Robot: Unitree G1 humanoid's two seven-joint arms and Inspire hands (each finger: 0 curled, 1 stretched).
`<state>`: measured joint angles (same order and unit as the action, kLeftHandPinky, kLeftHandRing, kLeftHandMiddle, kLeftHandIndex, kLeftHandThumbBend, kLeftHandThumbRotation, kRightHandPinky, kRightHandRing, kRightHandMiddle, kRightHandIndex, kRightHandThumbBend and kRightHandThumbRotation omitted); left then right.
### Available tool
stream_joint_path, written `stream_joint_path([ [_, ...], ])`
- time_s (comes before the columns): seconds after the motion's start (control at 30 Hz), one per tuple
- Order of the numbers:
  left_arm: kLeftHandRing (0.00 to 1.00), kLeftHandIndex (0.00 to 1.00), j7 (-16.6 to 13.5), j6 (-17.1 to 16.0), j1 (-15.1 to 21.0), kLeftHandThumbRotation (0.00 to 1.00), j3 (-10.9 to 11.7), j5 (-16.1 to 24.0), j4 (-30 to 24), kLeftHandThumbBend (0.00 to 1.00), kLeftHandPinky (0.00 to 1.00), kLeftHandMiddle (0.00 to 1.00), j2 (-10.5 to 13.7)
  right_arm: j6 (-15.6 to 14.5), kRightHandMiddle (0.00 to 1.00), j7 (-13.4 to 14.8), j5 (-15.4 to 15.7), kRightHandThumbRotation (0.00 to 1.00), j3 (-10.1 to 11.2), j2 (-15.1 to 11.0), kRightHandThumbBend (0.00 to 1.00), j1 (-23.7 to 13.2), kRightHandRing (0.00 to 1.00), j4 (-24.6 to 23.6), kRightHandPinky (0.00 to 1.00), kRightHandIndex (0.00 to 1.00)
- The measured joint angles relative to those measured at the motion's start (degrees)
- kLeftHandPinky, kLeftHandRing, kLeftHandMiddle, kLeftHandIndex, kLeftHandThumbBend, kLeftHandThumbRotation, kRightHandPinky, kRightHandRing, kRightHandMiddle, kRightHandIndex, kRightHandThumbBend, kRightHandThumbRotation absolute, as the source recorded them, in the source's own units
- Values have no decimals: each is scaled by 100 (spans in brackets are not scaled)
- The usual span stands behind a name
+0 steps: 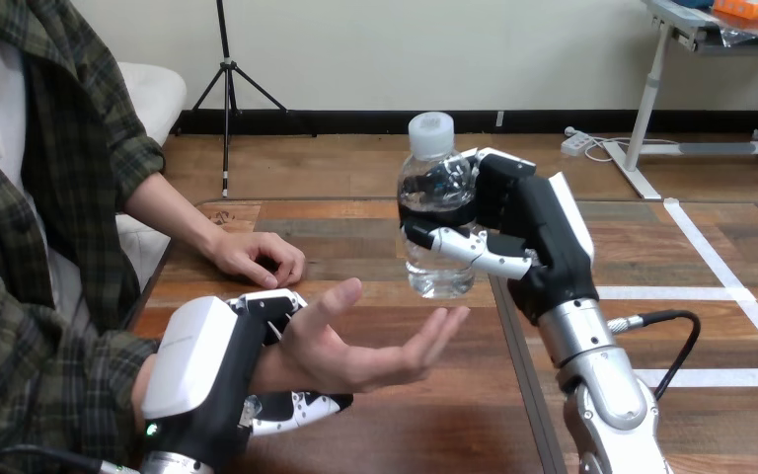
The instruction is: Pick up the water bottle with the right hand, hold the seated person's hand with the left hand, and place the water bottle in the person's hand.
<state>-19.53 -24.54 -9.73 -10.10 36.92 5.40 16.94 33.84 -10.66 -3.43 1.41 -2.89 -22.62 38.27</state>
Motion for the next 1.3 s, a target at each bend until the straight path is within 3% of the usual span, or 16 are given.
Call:
stream_joint_path([
  [0.67,31,42,-43,0,-68,0,-66,133,-50,79,24,38,-84,343,47,-161,-58,0,160,-82,67,-134,41,296,35,47],
  [1.3,35,44,-109,-32,-66,0,-81,144,-56,78,27,41,-199,353,45,-347,-143,0,161,-29,68,-133,40,300,34,47],
])
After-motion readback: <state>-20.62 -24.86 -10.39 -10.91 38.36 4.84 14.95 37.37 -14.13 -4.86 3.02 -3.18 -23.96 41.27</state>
